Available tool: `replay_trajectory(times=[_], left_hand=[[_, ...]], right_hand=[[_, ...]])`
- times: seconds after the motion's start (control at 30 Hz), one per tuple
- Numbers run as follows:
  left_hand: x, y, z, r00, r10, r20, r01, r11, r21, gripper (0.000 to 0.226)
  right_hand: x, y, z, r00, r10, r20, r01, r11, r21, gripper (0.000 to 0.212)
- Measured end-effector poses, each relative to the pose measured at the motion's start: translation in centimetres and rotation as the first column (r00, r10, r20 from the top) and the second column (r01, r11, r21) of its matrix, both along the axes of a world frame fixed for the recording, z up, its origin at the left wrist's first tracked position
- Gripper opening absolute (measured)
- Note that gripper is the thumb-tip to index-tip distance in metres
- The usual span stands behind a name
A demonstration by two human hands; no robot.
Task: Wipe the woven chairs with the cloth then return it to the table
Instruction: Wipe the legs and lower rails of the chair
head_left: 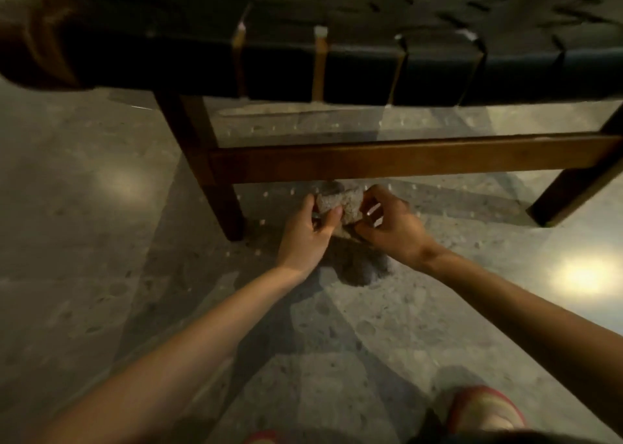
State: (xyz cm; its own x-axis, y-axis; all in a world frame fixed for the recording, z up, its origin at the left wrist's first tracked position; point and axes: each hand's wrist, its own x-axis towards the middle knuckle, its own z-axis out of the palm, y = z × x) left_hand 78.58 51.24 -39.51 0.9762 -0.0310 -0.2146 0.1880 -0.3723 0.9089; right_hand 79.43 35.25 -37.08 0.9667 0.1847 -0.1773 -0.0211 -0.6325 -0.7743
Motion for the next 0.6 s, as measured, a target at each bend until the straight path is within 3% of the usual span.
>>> replay_trajectory(times=[0.1,0.2,0.3,0.43,0.53,0.6], left_hand=[[0.2,-1.4,1.7,0.99,-0.019,-0.139,0.03,0.996,0.082,0.045],[0.3,-2.4,4.3,0.931,-0.096,-0.352,0.108,0.994,0.017,0.038],[-0.1,-3.8,8.4,0.854,-0.207,-0.477,0.223,0.975,-0.023,0.021],[-0.9,-7.2,15.4,0.792,-0.356,-0.496,0.456,0.885,0.092,0.018],[-1.7,-9.7,22.0,0.774,-0.389,-0.499,0.489,0.868,0.082,0.014],[-2.2,-11.0,26.9,0.758,-0.4,-0.515,0.492,0.869,0.049,0.024]], right_hand=[[0.5,-2.1,1.7,0.994,0.025,-0.106,-0.031,0.998,-0.049,0.019],[-0.6,-3.9,4.1,0.944,-0.042,-0.329,0.053,0.998,0.024,0.015],[-2.2,-5.8,8.2,0.932,-0.096,-0.351,0.081,0.995,-0.057,0.018],[-3.9,-8.6,15.4,0.93,-0.125,-0.346,0.076,0.986,-0.152,0.017],[-5.1,-10.6,22.0,0.9,-0.189,-0.392,0.137,0.978,-0.158,0.016],[-5.9,-11.9,26.8,0.874,-0.237,-0.423,0.187,0.97,-0.156,0.016]])
